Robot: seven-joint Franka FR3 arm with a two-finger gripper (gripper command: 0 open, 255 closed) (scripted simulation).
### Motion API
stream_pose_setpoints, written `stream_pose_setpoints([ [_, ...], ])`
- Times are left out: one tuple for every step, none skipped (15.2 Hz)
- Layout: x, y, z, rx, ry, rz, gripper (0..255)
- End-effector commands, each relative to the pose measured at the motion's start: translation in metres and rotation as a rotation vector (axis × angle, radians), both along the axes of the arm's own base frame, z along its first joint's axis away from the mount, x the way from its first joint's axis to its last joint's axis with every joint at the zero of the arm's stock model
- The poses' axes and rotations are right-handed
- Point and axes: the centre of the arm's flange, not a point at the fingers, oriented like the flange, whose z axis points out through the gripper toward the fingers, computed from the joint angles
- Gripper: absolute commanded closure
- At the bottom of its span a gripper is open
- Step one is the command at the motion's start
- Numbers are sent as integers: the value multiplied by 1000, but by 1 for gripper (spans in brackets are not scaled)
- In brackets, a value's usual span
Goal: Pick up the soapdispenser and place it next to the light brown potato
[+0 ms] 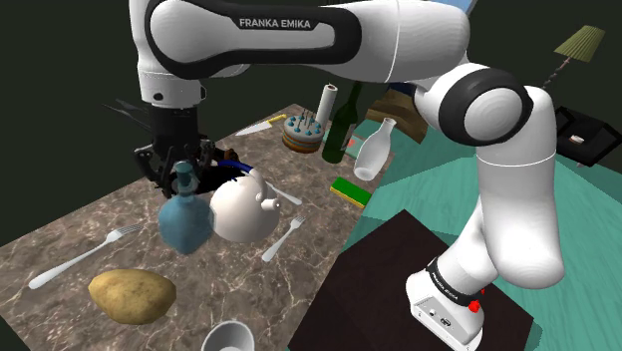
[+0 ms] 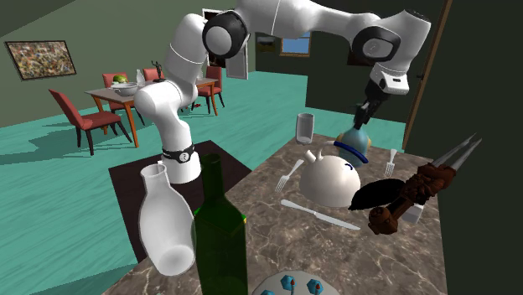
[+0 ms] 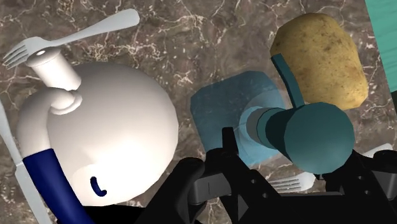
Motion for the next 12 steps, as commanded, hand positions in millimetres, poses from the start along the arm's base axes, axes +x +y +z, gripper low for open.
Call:
stream_pose_setpoints([
  [-1, 1, -10, 1, -1, 0, 255],
  [-1, 1, -15, 1, -1, 0, 255],
  [-1, 1, -20, 1, -1, 0, 255],
  [-1, 0, -24, 1, -1, 0, 255],
  [-1, 1, -24, 1, -1, 0, 255],
  [-1, 1, -24, 1, -1, 0, 255],
  [-1, 1, -24, 1, -1, 0, 255],
  [-1, 1, -24, 1, -1, 0, 255],
  [-1, 1, -24, 1, -1, 0, 255],
  [-1, 1, -24, 1, -1, 0, 255],
  [-1, 1, -24, 1, -1, 0, 255],
  [-1, 1, -24, 1, -1, 0, 255],
])
